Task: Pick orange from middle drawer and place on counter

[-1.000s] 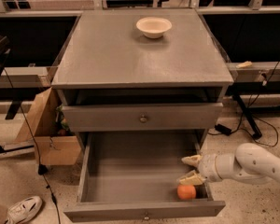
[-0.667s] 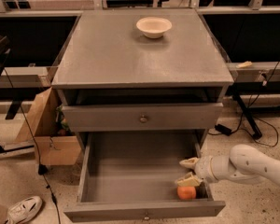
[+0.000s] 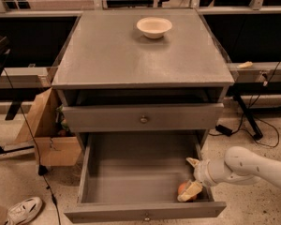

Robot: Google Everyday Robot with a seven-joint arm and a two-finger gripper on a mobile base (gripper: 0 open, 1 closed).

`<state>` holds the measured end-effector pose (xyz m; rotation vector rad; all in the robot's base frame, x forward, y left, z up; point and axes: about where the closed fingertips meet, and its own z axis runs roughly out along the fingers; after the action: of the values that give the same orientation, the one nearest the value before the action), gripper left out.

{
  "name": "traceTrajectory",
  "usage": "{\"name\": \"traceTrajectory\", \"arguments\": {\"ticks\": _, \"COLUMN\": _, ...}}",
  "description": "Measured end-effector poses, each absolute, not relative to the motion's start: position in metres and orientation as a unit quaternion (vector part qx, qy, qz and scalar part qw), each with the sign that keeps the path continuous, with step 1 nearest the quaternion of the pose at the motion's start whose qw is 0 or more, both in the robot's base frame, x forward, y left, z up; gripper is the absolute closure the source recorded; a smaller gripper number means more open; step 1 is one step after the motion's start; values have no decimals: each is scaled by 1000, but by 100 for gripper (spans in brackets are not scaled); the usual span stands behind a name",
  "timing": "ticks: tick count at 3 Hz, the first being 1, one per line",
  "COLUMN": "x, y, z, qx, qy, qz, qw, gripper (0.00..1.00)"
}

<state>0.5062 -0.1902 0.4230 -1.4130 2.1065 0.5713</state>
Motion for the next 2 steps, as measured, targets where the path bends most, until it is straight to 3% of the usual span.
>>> {"name": "traceTrajectory", "arguments": {"ticks": 1, "x": 506, "y": -193, "z": 418, "qx": -522, "qy": 785, "qz": 206, "qw": 262, "gripper": 19}}
{"name": "traceTrajectory", "arguments": {"ticks": 2, "x": 506, "y": -193, "z": 418, "qx": -522, "qy": 786, "qz": 205, "qw": 261, "gripper": 43}}
